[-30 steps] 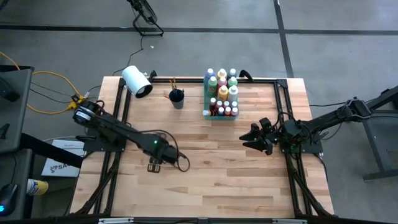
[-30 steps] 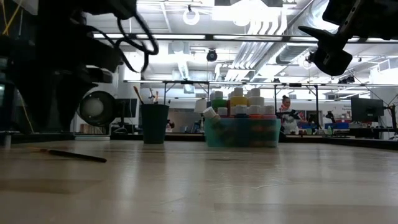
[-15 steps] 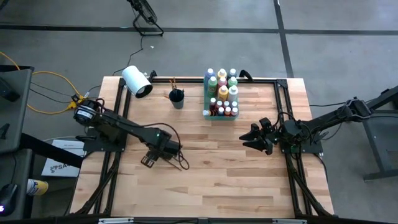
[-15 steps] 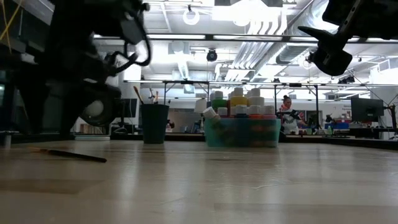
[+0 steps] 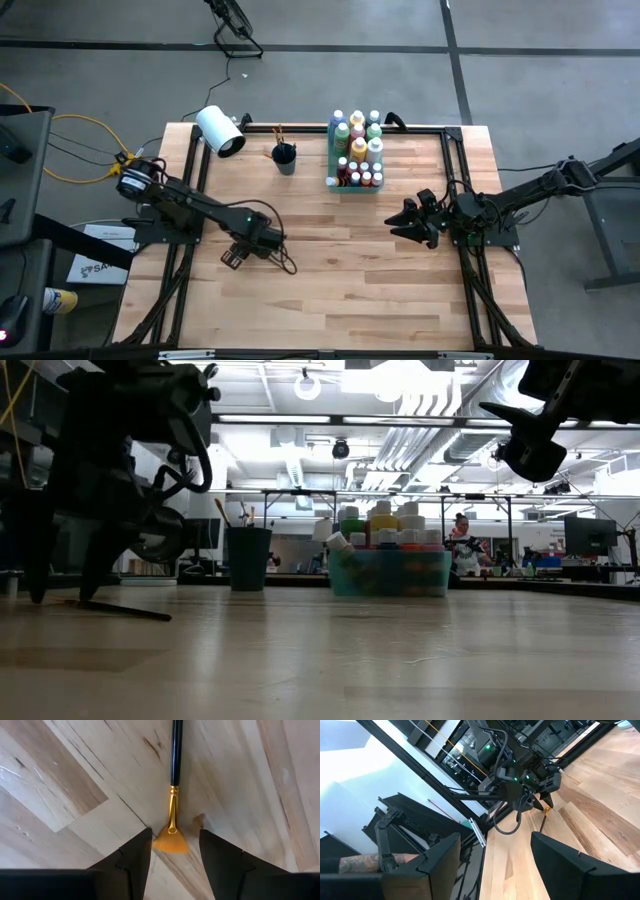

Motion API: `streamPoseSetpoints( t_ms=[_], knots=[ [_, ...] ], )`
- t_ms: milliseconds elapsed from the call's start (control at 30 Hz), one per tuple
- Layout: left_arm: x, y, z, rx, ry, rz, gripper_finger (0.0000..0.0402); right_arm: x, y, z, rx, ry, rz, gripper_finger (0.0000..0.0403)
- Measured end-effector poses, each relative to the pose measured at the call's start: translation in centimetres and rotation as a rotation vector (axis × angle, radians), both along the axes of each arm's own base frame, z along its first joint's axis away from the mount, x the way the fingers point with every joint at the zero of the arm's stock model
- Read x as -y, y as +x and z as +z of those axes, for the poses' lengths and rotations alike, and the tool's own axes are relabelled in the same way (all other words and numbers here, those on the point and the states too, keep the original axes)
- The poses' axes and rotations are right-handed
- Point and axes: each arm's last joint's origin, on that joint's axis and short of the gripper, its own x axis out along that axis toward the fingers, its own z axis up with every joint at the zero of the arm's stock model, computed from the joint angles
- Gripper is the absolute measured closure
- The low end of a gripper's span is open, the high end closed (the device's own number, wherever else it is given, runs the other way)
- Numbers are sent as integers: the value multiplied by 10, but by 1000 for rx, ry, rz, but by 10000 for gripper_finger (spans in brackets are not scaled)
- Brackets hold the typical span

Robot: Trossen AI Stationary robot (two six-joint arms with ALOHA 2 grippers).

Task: Pick & Place Paint Supplies
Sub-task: Put the black gold paint brush into the black cup

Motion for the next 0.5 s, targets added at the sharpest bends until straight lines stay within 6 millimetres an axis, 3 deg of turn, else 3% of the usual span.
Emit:
streamPoseSetpoints(
  t_ms=[200, 433, 500],
  knots=[
    [-1, -1, -3, 16, 35, -8, 260, 0, 0, -1, -5, -9, 0, 166],
    [-2, 0, -4, 24, 75, -36, 378, 0, 0, -1, -5, -9, 0, 166],
    [-3, 0, -4, 26, 82, -38, 393, 0, 0, -1, -5, -9, -1, 166]
  ],
)
